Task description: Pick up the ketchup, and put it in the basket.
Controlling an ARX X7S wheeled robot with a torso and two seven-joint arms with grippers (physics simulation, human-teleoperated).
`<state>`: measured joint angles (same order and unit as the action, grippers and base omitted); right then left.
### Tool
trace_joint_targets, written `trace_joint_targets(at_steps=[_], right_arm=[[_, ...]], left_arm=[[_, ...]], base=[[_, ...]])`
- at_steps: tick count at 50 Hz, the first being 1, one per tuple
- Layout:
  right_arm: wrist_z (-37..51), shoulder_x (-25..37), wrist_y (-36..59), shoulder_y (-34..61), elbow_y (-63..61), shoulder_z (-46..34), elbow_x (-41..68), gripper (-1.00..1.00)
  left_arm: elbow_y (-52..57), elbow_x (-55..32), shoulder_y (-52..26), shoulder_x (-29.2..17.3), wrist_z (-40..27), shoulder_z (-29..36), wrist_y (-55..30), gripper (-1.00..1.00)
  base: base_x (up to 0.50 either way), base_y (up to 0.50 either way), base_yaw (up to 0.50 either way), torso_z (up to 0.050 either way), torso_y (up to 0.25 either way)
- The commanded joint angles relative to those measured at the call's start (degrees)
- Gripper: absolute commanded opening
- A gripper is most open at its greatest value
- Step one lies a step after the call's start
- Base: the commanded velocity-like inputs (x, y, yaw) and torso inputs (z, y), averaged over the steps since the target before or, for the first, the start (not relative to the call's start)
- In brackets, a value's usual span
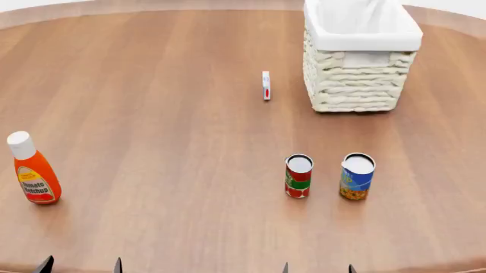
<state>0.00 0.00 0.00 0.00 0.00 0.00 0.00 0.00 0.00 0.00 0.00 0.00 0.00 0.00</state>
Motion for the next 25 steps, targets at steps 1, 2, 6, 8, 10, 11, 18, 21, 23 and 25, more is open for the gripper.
trace_joint_targets(at_steps=[1, 2, 6, 8, 10, 11, 18, 21, 23, 25], right_arm=[[1.4, 1.1, 0.4, -0.1, -0.5, -1.4, -0.3, 1.00], [2.0, 1.4, 0.3, -0.1, -0.6, -1.9, -0.8, 1.00], [3.1, 2.1, 0.8, -0.2, -1.3, -2.5, -0.3, 1.00], [3.5, 2.4, 1.0, -0.5, -2.2, -2.8, -0.1, 1.00], [3.7, 2.6, 1.1, -0.5, -2.1, -3.0, -0.1, 1.00], [3.9, 2.7, 1.4, -0.7, -2.7, -3.2, -0.2, 1.00], [5.9, 3.3, 1.5, -1.3, -4.9, -3.4, -0.1, 1.00], [7.1, 3.7, 1.5, -1.8, -6.4, -3.4, -0.8, 1.00], [7.5, 3.9, 2.0, -2.1, -7.7, -3.4, -0.6, 1.00], [8.0, 4.0, 2.8, -2.3, -9.8, -3.4, -0.6, 1.00]], left_arm=[[0.2, -1.4, -0.1, -0.9, -0.9, 0.9, -1.0, 1.00], [0.4, -1.6, 0.0, -1.1, -1.2, 1.3, -1.1, 1.00], [1.3, -2.3, 0.4, -1.9, -2.1, 2.3, -1.3, 1.00], [0.8, -2.7, 0.3, -2.3, -2.1, 2.8, -1.7, 1.00], [0.5, -2.8, 0.2, -2.5, -2.3, 3.2, -1.3, 1.00], [0.7, -2.9, 0.2, -2.7, -2.5, 3.3, -1.6, 1.00], [4.1, -3.5, 1.2, -3.6, -2.9, 4.5, -2.8, 1.00], [6.6, -3.9, 1.8, -3.7, -3.8, 4.5, -3.8, 1.00], [7.6, -4.0, 1.9, -3.8, -4.2, 4.5, -4.0, 1.00], [10.1, -3.4, 2.3, -4.0, -5.0, 4.9, -4.2, 1.00]], base=[[0.00, 0.00, 0.00, 0.000, 0.000], [0.00, 0.00, 0.00, 0.000, 0.000], [0.00, 0.00, 0.00, 0.000, 0.000], [0.00, 0.00, 0.00, 0.000, 0.000], [0.00, 0.00, 0.00, 0.000, 0.000], [0.00, 0.00, 0.00, 0.000, 0.000], [0.00, 0.00, 0.00, 0.000, 0.000], [0.00, 0.00, 0.00, 0.000, 0.000], [0.00, 0.00, 0.00, 0.000, 0.000], [0.00, 0.00, 0.00, 0.000, 0.000]])
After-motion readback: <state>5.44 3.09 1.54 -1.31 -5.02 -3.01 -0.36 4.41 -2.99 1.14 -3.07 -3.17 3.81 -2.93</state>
